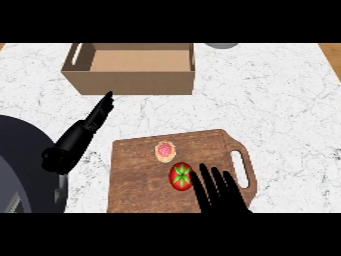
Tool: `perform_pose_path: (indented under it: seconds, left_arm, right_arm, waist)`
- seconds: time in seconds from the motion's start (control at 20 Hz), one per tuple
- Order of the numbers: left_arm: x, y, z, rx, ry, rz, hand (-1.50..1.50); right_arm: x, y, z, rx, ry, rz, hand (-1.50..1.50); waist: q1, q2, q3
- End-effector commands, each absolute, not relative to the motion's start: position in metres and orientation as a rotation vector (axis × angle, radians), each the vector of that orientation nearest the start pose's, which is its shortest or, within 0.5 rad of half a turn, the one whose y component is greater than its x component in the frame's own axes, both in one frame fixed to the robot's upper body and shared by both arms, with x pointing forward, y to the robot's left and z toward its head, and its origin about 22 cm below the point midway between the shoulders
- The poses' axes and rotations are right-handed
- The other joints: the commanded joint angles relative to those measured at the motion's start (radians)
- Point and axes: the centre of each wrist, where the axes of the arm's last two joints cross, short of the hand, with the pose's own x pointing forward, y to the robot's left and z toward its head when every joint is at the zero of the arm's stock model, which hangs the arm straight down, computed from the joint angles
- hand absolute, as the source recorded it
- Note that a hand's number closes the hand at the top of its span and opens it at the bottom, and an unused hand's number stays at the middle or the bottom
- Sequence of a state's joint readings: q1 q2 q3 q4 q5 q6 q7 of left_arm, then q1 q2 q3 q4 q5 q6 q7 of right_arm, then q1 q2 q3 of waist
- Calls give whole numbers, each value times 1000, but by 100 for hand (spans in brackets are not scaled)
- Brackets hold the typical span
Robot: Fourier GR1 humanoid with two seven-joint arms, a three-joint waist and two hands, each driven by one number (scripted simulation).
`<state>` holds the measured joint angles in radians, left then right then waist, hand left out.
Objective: Pick the tomato from the cutting board and place it in the cardboard box
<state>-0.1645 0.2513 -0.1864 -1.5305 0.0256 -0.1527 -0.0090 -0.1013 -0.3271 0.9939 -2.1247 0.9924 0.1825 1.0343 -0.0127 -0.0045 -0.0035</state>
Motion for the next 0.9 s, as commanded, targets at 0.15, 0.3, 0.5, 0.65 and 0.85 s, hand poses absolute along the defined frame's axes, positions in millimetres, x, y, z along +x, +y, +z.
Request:
perform_pose_path:
  seconds: [0.15,0.3,0.5,0.65,0.85]
  left_arm:
    - [274,210,35,-40,-1603,-462,0]
    - [291,204,40,-50,-1598,-464,0]
    - [290,202,32,-52,-1604,-471,0]
    - [282,207,38,-48,-1608,-469,0]
    - [283,193,42,-62,-1612,-448,0]
  right_arm:
    - [128,-64,119,-728,-1238,1114,-150]
    - [137,-47,108,-734,-1169,1154,-150]
    - [152,-55,98,-733,-1105,1167,-150]
    - [148,-51,89,-742,-1120,1146,-150]
    - [153,-56,82,-741,-1162,1141,-150]
  waist:
    - [17,3,3]
    - [19,7,2]
    - [23,10,2]
    - [26,6,3]
    - [25,6,3]
